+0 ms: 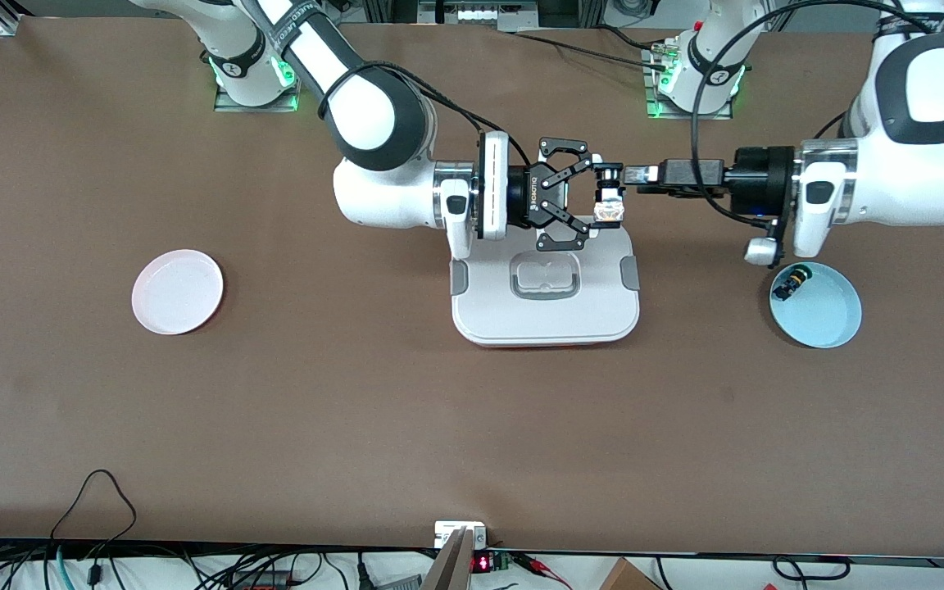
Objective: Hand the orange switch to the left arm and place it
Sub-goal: 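Hold the switch over the box while the left gripper reaches and grasps it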
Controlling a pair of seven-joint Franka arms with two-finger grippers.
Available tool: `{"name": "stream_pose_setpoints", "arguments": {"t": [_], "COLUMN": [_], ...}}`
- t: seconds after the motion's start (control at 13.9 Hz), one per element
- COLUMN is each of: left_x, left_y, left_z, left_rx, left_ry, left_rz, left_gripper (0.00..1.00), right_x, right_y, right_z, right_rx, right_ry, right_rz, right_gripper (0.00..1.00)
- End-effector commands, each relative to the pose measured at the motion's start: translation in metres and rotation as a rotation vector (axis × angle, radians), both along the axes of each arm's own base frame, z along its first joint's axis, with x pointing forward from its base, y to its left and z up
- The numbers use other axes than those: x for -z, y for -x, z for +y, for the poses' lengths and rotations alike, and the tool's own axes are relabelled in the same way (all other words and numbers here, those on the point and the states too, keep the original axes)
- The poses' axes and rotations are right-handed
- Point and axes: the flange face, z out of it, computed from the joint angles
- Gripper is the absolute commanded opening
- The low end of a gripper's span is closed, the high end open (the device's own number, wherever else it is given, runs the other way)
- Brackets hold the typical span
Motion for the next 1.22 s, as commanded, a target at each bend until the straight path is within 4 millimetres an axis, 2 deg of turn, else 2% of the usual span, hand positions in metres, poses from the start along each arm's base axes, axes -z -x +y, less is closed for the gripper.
{"name": "stream_pose_setpoints", "arguments": {"t": [0.0,0.29,0.43,0.57,0.72,0.79,0.93,1.08,1.15], "left_x": [0.008,0.015,0.031,0.035,0.037,0.036,0.037,0.036,0.036], "left_y": [0.001,-0.002,-0.007,-0.009,-0.011,-0.012,-0.012,-0.013,-0.014], "left_z": [-0.008,-0.011,-0.012,-0.011,-0.009,-0.009,-0.008,-0.004,-0.001], "left_rx": [-0.018,-0.015,-0.002,0.005,0.005,0.004,0.003,-0.001,-0.004], "left_ry": [0.034,0.046,0.066,0.09,0.095,0.096,0.097,0.098,0.099], "left_rz": [-0.036,-0.068,-0.075,-0.102,-0.112,-0.114,-0.112,-0.11,-0.107], "left_gripper": [1.0,0.98,0.98,0.87,0.68,0.63,0.54,0.5,0.44], "right_x": [-0.004,-0.004,-0.004,-0.004,-0.004,-0.004,-0.004,-0.004,-0.004], "right_y": [-0.002,-0.002,-0.002,-0.002,-0.002,-0.002,-0.002,-0.002,-0.002], "right_z": [0.005,0.005,0.005,0.005,0.005,0.005,0.005,0.005,0.005], "right_rx": [0.014,0.014,0.014,0.016,0.015,0.014,0.016,0.017,0.017], "right_ry": [-0.017,-0.017,-0.017,-0.016,-0.018,-0.017,-0.017,-0.017,-0.017], "right_rz": [-0.014,-0.014,-0.014,-0.014,-0.013,-0.014,-0.013,-0.013,-0.013], "right_gripper": [0.0,0.0,0.0,0.0,0.0,0.0,0.0,0.0,0.0]}}
